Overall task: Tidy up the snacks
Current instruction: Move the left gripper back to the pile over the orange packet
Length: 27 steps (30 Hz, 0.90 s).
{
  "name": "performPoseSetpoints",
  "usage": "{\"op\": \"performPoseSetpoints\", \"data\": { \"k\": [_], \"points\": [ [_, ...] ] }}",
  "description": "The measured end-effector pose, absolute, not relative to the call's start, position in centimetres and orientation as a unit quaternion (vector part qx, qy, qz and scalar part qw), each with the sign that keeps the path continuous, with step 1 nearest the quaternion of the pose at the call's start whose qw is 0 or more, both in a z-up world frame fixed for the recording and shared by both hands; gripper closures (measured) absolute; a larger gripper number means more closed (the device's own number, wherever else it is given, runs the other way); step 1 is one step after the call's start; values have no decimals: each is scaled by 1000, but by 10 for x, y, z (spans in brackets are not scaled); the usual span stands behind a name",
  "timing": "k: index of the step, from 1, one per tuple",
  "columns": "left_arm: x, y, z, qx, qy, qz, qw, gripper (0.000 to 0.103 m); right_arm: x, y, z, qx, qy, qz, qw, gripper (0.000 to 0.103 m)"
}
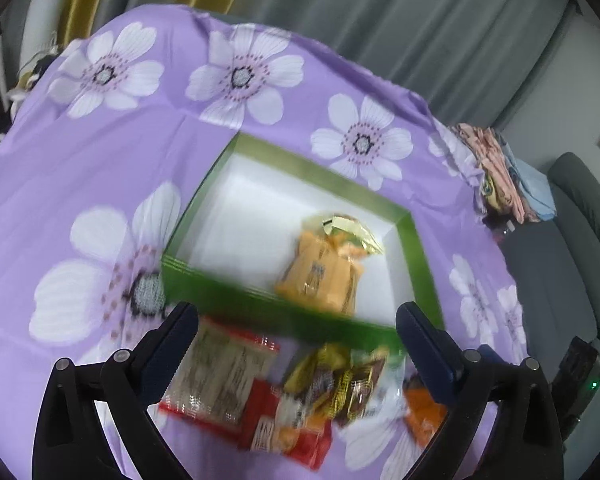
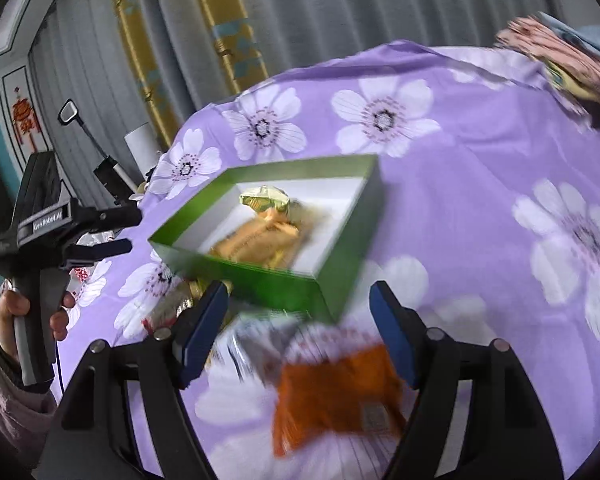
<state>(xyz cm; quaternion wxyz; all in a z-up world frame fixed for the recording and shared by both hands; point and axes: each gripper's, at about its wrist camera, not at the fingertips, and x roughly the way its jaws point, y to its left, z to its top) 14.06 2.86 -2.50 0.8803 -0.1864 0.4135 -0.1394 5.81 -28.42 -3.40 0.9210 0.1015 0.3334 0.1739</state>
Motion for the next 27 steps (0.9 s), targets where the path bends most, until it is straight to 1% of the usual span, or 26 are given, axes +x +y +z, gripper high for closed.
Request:
{"op": "performPoseSetpoints", "data": {
  "k": [7,14,17,20,24,27],
  "points": [
    [94,16,-47,-188,438,-140,868,4,23,-314,-46,77,355,161,917,29],
    [58,-15,-81,-224,492,-175,823,4,19,-314,-59,57,367,175,912,30],
    [54,-28,-84,-223,501,-181,816,4,18,-315,-65,61,364,184,911,30],
    [56,-42,-82,-216,502,-181,818,4,21,-323,-69,97,362,200,905,30],
    [59,-59,-85,-210,504,-188,816,4,31,-339,-75,179,359,212,891,30],
    [60,-79,-86,-164,499,-188,830,4,43,-348,-78,224,365,218,877,29]
  ]
}}
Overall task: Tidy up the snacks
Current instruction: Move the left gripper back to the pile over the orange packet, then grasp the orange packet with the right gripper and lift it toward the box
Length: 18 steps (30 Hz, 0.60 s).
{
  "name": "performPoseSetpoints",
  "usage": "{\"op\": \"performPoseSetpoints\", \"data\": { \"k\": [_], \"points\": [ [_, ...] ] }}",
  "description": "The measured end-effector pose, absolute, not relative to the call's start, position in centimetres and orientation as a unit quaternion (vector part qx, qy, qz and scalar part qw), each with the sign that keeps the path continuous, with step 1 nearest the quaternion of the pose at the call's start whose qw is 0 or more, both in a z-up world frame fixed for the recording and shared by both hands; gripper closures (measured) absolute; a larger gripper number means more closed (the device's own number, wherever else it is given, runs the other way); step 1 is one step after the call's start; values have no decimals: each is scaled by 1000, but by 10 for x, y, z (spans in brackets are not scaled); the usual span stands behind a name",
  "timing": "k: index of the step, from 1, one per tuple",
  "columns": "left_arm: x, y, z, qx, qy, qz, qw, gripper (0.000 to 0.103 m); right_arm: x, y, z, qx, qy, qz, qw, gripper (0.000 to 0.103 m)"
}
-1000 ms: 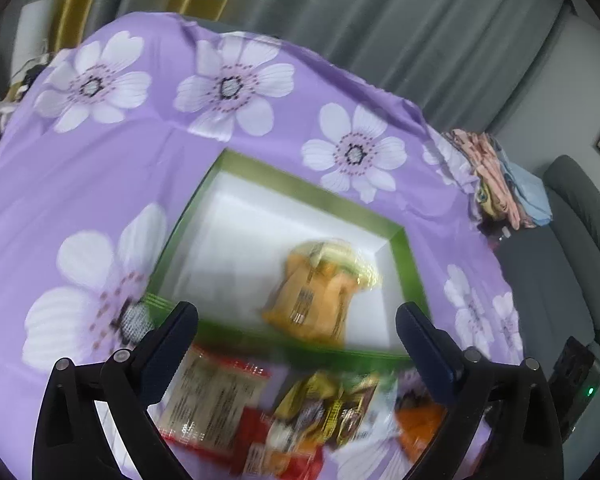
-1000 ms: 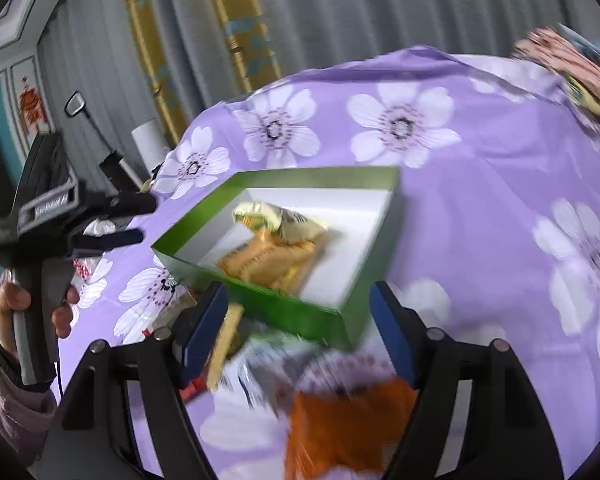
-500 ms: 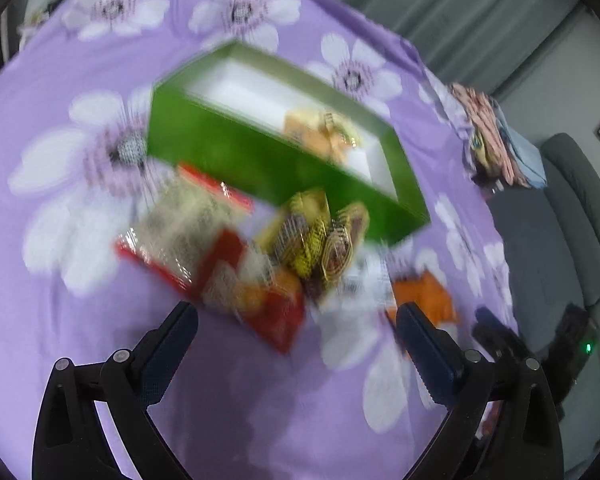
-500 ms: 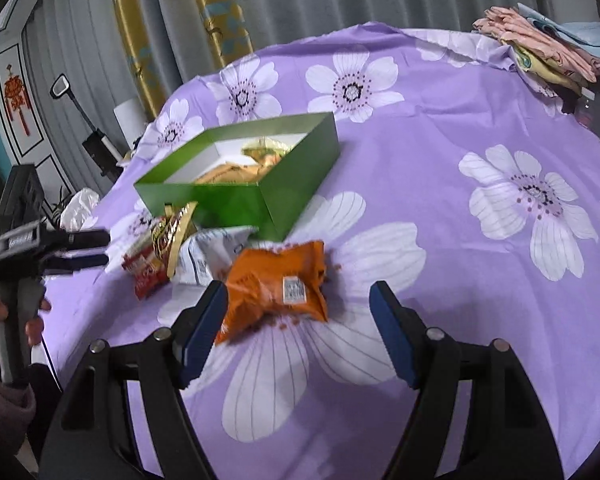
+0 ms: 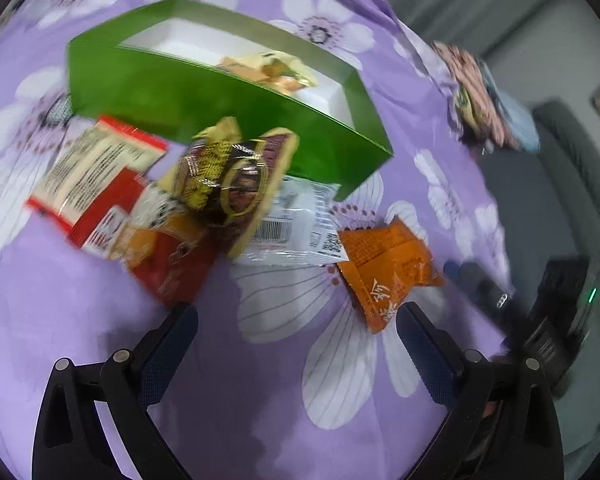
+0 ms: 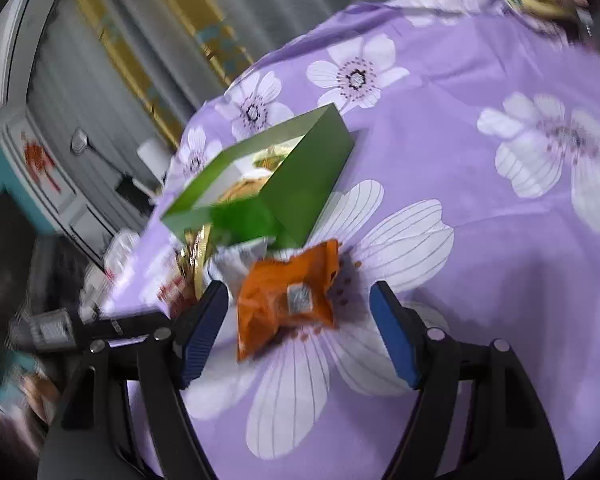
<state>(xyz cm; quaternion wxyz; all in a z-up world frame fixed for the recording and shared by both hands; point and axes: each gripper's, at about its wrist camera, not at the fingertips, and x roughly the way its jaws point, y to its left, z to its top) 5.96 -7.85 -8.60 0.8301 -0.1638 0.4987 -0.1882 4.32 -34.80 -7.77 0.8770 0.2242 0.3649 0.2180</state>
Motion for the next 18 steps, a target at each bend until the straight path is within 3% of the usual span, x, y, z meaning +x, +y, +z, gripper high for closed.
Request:
{"op": "performPoseSetpoints", "data": {
  "k": [10,15,18],
  "points": [
    [66,-142,-97,-68,504,-220,833,4,77,-328,-95,258,423,254,830,31],
    [76,-158,-99,-60,497,-223,837,4,79,-328,-103,273,443,264,812,47],
    [80,-158,-99,-71,490,-223,840,10,77,-328,-105,281,444,272,806,54]
  ]
}}
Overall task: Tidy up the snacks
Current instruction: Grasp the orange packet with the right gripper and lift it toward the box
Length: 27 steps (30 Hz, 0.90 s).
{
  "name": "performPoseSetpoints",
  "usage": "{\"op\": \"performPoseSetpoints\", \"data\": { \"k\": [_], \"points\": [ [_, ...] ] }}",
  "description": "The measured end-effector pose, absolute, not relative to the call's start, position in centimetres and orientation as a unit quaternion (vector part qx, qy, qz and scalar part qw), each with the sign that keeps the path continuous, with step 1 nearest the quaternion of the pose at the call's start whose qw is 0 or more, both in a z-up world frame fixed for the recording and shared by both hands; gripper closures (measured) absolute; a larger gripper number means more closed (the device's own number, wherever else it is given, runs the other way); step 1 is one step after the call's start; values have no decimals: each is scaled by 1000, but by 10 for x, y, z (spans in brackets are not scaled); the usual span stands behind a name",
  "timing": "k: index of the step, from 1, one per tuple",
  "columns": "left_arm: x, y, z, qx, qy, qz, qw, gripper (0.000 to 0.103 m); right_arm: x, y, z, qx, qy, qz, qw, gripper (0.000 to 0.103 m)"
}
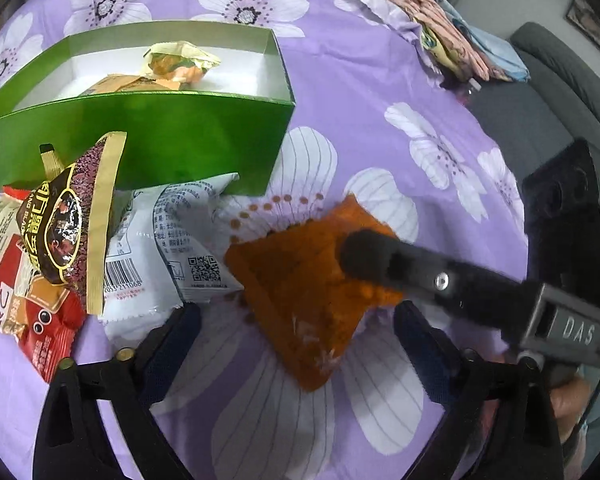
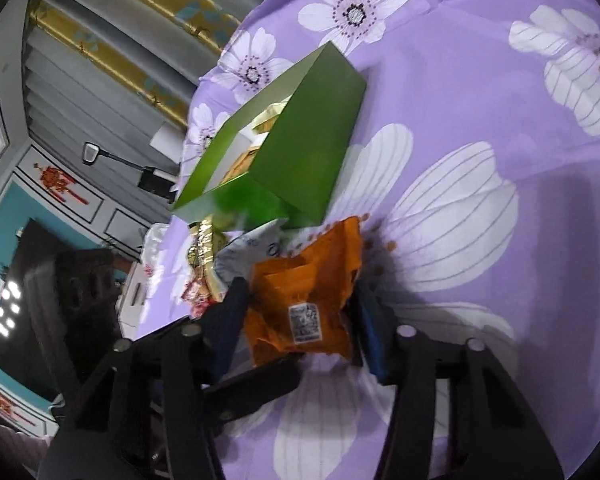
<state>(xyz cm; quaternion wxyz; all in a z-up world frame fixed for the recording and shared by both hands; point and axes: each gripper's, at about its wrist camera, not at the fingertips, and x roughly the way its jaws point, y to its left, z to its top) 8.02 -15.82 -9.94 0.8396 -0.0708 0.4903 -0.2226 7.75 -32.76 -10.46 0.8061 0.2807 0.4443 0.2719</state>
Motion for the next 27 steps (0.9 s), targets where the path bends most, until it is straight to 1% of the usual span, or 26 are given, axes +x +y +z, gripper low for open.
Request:
{"op": "performPoseSetpoints", "data": {
  "k": [1,3,5,7,11,23,27],
  "points": [
    [81,-157,-99,-76,489,-228,838,15,77,-328,-106,283,445,274,804,55],
    [81,-157,-99,-80,484,-243,837,33,76,-330,-108,287,450,280,798,62],
    [82,-158,-100,-72,485,-247,836,40,75,-331,-110,295,451,284,793,65],
    [79,-157,-98,-74,482,-259,834,48,73,-331,-110,297,449,291,790,65],
    [69,-155,-94,-67,477,-261,837,53,64,-328,-105,284,442,300,796,66],
    [31,-121,-68,-69,462,-251,848,53,32,-297,-83,255,413,349,802,66],
    [22,-118,-59,-47,435,-244,866,53,27,-290,-72,242,385,354,817,66]
  ]
}}
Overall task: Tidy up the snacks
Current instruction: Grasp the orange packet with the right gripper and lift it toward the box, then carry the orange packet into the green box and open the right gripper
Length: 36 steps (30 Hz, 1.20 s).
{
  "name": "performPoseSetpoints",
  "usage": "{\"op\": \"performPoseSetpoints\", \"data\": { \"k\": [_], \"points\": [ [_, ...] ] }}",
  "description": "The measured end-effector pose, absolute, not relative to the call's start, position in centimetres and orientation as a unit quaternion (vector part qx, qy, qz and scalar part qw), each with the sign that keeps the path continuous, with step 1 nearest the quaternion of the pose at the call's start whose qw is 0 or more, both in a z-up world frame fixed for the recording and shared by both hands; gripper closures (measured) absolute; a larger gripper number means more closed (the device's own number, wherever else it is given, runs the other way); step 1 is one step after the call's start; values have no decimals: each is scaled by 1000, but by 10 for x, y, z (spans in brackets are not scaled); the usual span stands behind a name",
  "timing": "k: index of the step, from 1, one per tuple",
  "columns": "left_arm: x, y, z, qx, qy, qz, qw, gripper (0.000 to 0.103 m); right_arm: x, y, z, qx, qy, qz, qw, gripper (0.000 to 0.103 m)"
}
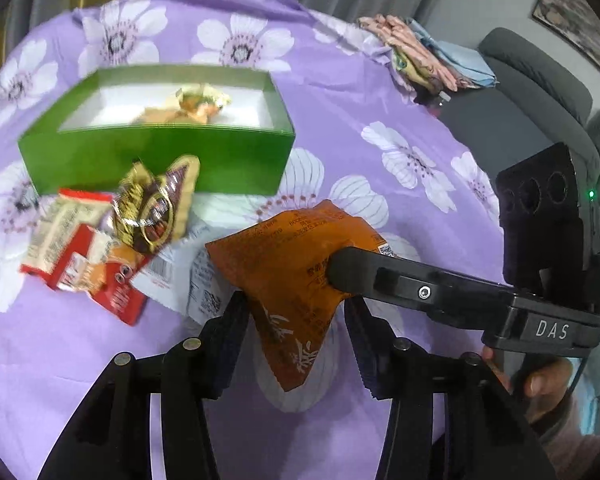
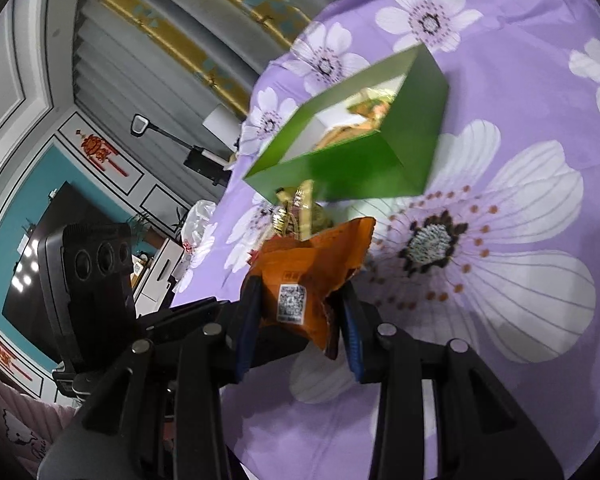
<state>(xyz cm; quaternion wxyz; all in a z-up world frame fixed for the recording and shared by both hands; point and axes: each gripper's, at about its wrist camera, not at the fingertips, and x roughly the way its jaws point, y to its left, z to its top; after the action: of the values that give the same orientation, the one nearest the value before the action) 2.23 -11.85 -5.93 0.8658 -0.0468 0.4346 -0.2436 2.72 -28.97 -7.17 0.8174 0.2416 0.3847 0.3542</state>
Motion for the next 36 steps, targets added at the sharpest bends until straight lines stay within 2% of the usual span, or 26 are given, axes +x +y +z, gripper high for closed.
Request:
{"op": "performPoseSetpoints", "data": {
  "k": [5,14,36],
  "points": [
    [30,-114,-41,-39,402,-245,881,53,30,-277,-46,205,345,353,845,66],
    [53,-90,3,-39,363,-241,899,53,59,-267,-12,209,298,380,850,66],
    [135,-78,-11,-56,389,-227,891,53,134,-255,-24,230,313,366,846,66]
  ]
}}
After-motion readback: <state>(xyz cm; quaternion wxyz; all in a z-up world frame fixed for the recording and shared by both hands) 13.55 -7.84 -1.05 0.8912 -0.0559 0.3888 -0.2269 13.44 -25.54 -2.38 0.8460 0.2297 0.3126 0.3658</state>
